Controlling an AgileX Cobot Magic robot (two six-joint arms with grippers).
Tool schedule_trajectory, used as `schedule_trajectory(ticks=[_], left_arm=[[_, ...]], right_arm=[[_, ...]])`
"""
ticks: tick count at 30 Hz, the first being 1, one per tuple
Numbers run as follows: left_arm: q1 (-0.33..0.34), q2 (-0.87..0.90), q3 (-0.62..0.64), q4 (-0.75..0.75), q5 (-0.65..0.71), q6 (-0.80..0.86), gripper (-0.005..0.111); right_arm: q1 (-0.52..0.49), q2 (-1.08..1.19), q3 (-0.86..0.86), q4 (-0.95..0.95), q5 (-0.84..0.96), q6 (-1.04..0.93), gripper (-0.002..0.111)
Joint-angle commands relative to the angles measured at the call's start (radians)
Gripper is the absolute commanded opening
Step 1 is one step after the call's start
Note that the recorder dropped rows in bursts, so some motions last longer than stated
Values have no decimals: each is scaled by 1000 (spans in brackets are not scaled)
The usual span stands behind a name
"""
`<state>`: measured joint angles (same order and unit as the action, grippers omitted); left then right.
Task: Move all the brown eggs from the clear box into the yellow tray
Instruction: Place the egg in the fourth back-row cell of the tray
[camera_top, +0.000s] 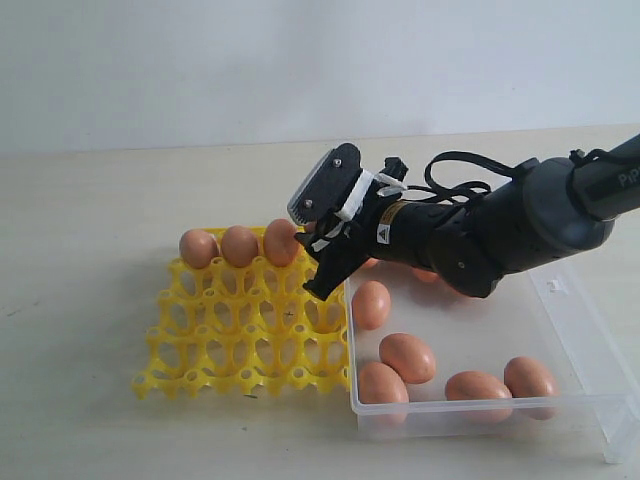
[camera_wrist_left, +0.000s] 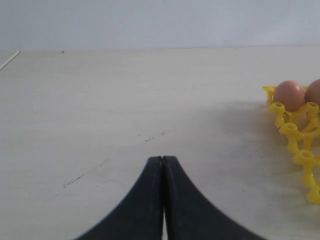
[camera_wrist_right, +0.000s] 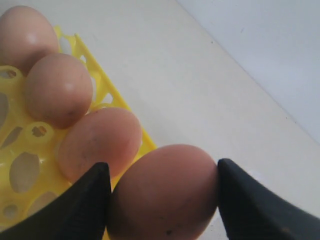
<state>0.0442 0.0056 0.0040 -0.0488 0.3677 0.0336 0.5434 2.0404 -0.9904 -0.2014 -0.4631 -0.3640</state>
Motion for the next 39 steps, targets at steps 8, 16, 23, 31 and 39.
schedule_trajectory(ticks=[8, 16, 23, 31, 39], left_arm=[[-5, -6, -4, -6, -14, -5, 0], [-5, -6, -4, -6, -14, -5, 0], [-5, -6, -4, -6, -14, -5, 0], [-5, -6, -4, -6, -14, -5, 0], [-5, -6, -4, -6, -14, -5, 0]], right_arm=[[-3, -5, -6, 4, 0, -1, 52], [-3, -5, -6, 4, 5, -1, 58], [-3, -14, -6, -1, 76, -1, 64], [-3, -21, -6, -1, 88, -1, 65], [3, -264, -6, 62, 288, 11, 52]])
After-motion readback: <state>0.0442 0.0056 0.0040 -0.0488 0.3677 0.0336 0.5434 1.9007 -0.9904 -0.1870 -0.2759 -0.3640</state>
